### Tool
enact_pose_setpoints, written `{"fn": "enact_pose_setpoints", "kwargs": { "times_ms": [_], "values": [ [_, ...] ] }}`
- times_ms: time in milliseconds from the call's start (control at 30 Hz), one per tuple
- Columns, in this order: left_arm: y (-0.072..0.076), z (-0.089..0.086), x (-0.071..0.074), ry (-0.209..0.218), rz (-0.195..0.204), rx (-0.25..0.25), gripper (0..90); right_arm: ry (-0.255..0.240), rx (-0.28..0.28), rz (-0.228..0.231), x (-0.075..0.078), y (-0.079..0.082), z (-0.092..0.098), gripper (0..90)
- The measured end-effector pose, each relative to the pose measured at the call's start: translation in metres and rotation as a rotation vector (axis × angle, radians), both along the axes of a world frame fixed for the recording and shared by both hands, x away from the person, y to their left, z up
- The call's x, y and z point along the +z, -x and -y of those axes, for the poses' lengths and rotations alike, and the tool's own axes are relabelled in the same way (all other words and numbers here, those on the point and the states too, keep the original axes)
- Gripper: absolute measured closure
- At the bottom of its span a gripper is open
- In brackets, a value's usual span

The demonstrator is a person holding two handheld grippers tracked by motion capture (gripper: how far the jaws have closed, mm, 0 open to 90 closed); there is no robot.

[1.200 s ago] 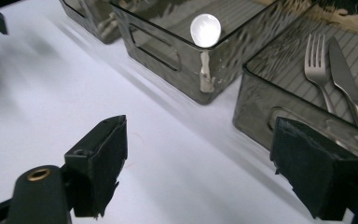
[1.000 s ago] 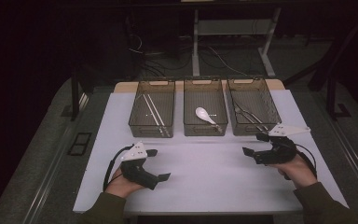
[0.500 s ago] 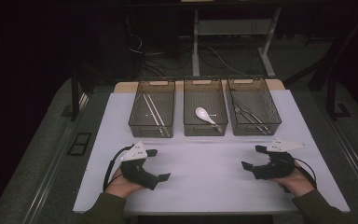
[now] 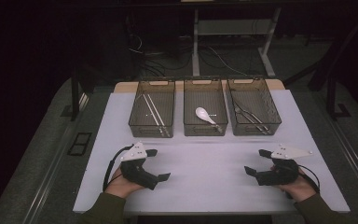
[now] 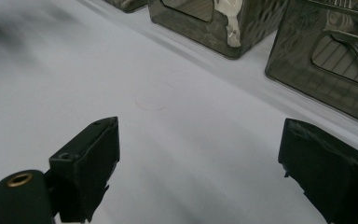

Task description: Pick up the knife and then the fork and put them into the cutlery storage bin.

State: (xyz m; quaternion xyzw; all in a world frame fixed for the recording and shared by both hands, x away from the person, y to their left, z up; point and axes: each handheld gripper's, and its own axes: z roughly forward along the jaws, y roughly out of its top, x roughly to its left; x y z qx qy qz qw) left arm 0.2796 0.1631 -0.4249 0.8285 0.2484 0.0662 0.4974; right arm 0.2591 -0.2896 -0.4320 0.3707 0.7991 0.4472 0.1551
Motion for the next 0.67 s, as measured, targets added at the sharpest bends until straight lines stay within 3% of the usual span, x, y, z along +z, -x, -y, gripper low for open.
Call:
{"fn": "enact_pose_setpoints", "kwargs": {
  "times_ms": [667],
  "values": [
    [0.0002, 0.0002, 0.0002, -0.005, 0.002, -0.003, 0.0, -0.006, -0.018, 0.019, -0.0006, 0.0026, 0.0096, 12.4]
  ]
}}
